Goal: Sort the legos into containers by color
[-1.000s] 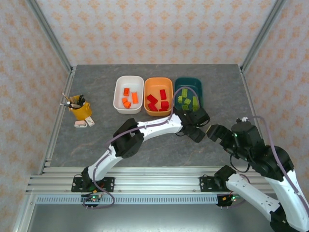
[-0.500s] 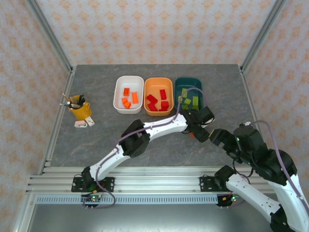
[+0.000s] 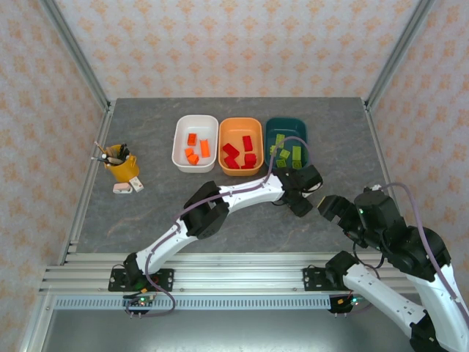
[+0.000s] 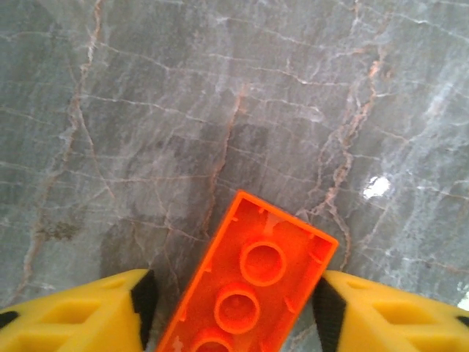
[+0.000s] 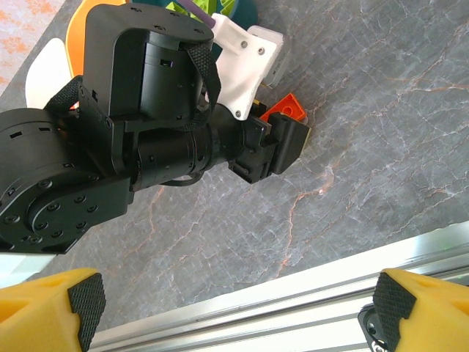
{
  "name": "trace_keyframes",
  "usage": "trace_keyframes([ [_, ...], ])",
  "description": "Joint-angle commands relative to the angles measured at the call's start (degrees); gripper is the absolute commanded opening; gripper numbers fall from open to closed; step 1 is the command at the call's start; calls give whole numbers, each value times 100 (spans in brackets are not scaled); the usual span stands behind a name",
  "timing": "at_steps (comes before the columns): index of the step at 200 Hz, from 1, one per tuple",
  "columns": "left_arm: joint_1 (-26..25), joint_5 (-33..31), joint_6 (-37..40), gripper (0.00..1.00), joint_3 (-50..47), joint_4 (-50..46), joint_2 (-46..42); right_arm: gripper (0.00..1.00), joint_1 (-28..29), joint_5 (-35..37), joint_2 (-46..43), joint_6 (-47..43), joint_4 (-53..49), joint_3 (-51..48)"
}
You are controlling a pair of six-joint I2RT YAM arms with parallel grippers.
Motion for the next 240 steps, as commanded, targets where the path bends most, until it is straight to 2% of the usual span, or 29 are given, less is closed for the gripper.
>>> trace_keyframes([
  [1, -64, -364, -132, 55, -215, -319, -25, 95, 2, 61, -72, 52, 59, 7],
  [57, -121, -747, -415, 36, -538, -347, -130, 95, 2, 148, -98, 43, -11, 99],
  [95, -113, -933, -658, 30, -837, -157, -467, 95, 2, 261, -151, 35, -31, 91],
  [131, 61, -803, -1135, 29, -1226, 139, -1092, 94, 2, 332, -134, -26, 105, -3],
  [164, 420, -545, -1601, 28, -2002, 498, -1984, 95, 2, 396, -46, -71, 510, -187],
  [201, 1024, -204, -1902, 28, -2879, 648, -3034, 98, -12, 89, 399, -142, 1356, -553],
  [218, 1386, -120, -1989, 28, -3185, 577, -3485, 99, -142, -225, 650, -156, 1856, -726],
  [240, 1959, -22, -2023, 28, -3389, 409, -3984, 98, -539, -1002, 1053, -176, 2547, -935],
])
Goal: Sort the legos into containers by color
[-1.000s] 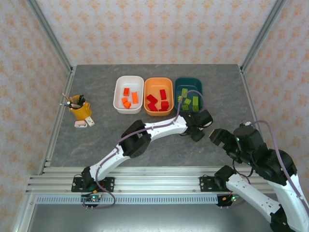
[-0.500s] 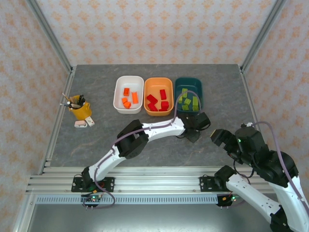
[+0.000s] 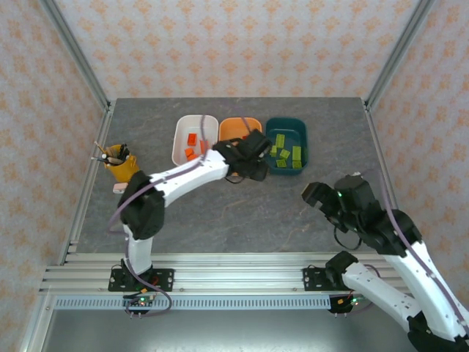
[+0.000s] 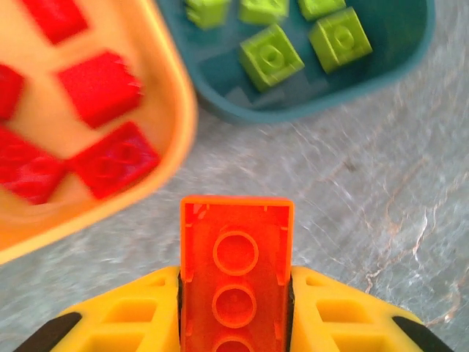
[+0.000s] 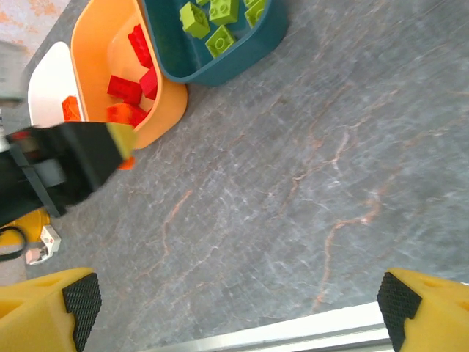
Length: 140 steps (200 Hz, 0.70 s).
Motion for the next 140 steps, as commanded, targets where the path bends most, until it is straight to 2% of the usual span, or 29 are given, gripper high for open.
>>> trace_keyframes([
  [1, 487, 165, -206, 28, -230, -141, -458, 98, -316, -762, 340, -85, 1028, -209],
  [39, 1577, 133, -85, 28, -116, -286, -661, 98, -655, -1468, 1153, -252, 1813, -147],
  [78, 2567, 256, -292, 29, 537, -123, 45, 97, -687, -1978, 2162, -313, 2641, 158],
  [122, 3019, 198, -489, 28, 1973, -330, 1555, 98, -823, -1957, 3063, -316, 3734, 465],
  [140, 3088, 122, -554, 28, 2540, -548, 2084, 98, -858, -2005, 3459, -350, 3734, 785],
])
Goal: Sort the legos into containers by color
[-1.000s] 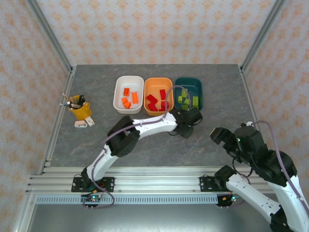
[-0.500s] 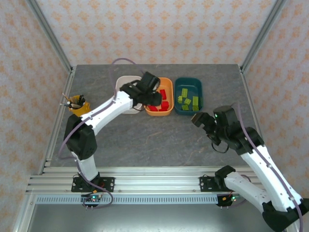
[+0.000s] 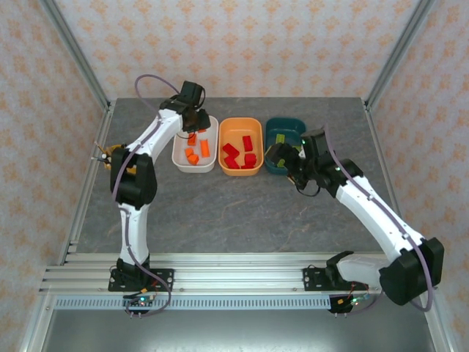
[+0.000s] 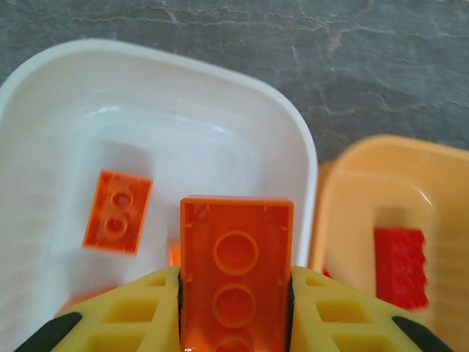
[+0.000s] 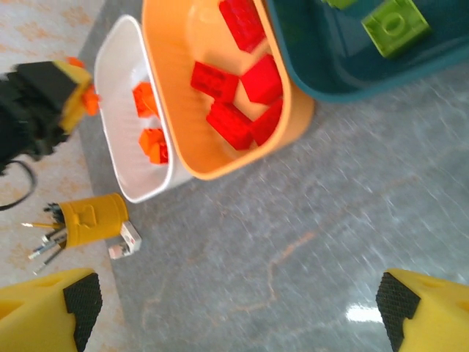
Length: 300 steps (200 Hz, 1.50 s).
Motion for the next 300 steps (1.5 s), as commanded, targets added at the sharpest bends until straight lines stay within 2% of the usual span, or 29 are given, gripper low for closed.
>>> trace_keyframes([
  [1, 65, -44, -183, 28, 682, -395, 507, 98, -67, -95, 422, -78, 541, 469],
  [41, 92, 107, -371, 29, 1532, -598, 1289, 98, -63, -127, 812, -198, 375, 842],
  [80, 94, 83, -618, 31, 1500, -597, 1482, 98, -68, -125, 883, -129, 365, 807],
  [93, 89, 80, -646, 35, 1459, -585, 1478, 98, -62, -120, 900, -130, 353, 819],
  [106, 87, 57, -657, 49, 1424, -585, 1433, 98, -63, -124, 935, -169, 317, 861],
  [115, 92, 56, -665, 54, 1414, -600, 1380, 98, -65, -120, 962, -212, 257, 915],
  [148, 95, -40, -705, 63, 1206, -596, 922, 98, -66, 10, 960, -500, -37, 1140],
  [180, 54, -274, -767, 69, 550, -524, 24, 97, -68, 389, 705, -932, -254, 1290],
  [204, 8, -374, -758, 74, -378, -364, -966, 98, -63, 711, 443, -1267, -391, 1297],
  [210, -15, -362, -766, 79, -649, -325, -1219, 99, -67, 808, 379, -1353, -463, 1306],
  [226, -125, -348, -694, 99, -1427, -242, -2057, 100, -67, 1091, 178, -1573, -699, 1316],
  [252, -262, -328, -585, 100, -2943, -115, -3435, 100, -68, 1522, -140, -1977, -1081, 1178],
  [279, -394, -544, -230, 100, -4425, 35, -5038, 99, -68, 1853, -940, -2405, -1141, 731],
  [294, -447, -1122, -81, 100, -4809, -339, -5712, 99, -68, 2539, -1381, -2374, -1134, 447],
  [300, -472, -1456, -27, 100, -4895, -503, -5903, 99, -67, 3056, -1464, -2262, -1245, 393],
])
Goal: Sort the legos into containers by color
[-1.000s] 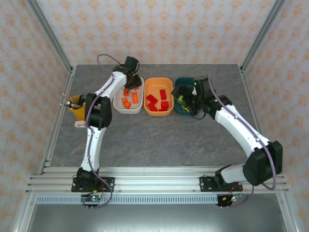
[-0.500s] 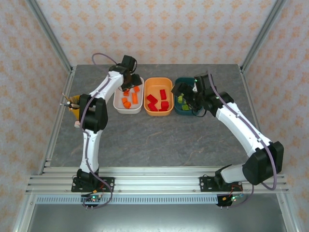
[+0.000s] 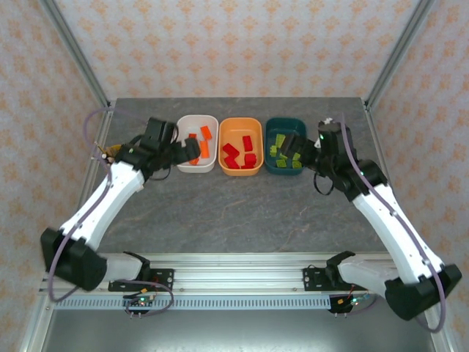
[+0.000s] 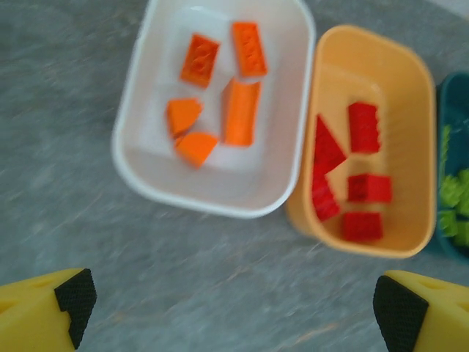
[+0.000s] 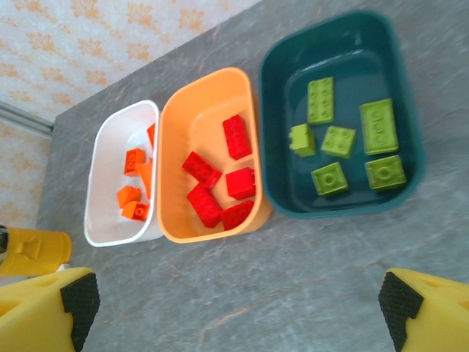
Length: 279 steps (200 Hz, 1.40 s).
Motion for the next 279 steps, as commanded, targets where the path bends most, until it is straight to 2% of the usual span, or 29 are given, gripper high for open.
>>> trace_keyframes([
  [1, -63, -1115, 410, 100, -459, -448, -759, 99, -8, 1508, -513, -183, -364, -310],
  [15, -164, -2178, 438, 100, -890, -472, -1207, 100, -8, 2588, -521, -27, -594, -410],
  [22, -163, -2427, 594, 100, -1256, -175, -1489, 100, -9, 2879, -564, -255, -339, -630],
  [42, -171, -2647, 1597, 100, -2397, 1065, -2238, 100, -3, 3131, -821, -1084, 1214, -1749],
  [56, -147, -2932, 2263, 100, -2929, 1514, -2463, 100, -23, 3366, -842, -1487, 2086, -2398],
  [70, -56, -2846, 2853, 100, -3334, 1941, -2554, 100, -56, 3490, -768, -1918, 2837, -2938],
  [82, 110, -2650, 2968, 100, -3733, 2458, -2610, 100, -150, 3573, -638, -2165, 3309, -3272],
  [111, 707, -2169, 2773, 100, -4625, 4173, -2375, 100, -822, 3081, -243, -2213, 4089, -3823],
  [150, 888, -1912, 2941, 100, -4498, 5838, -710, 100, -1444, 2117, 501, -2585, 5770, -4308],
  [190, 1189, -1589, 3125, 100, -3988, 6920, 602, 100, -1786, 1564, 1523, -2707, 6919, -4239],
  [217, 1356, -1383, 3145, 100, -3957, 7597, 1216, 100, -2087, 1176, 1997, -2872, 7680, -4296],
  [227, 1385, -1279, 3123, 100, -4039, 7593, 1152, 100, -2218, 970, 2138, -2795, 7842, -4351],
  [245, 1385, -1280, 3180, 100, -4582, 8814, 1360, 100, -2259, 779, 2682, -2820, 9079, -4782],
  [250, 1385, -1308, 3159, 100, -4549, 8743, 1352, 100, -2259, 792, 2799, -2824, 9437, -4873],
  [256, 1385, -1335, 3092, 100, -4380, 8276, 1271, 100, -2259, 867, 2739, -2789, 9269, -4818],
  [264, 1418, -1299, 3099, 100, -4461, 8551, 1346, 99, -2259, 1032, 2580, -2731, 8542, -4591],
  [279, 1416, -1311, 3090, 100, -4440, 8494, 1336, 99, -2229, 1198, 2737, -2727, 8556, -4456],
])
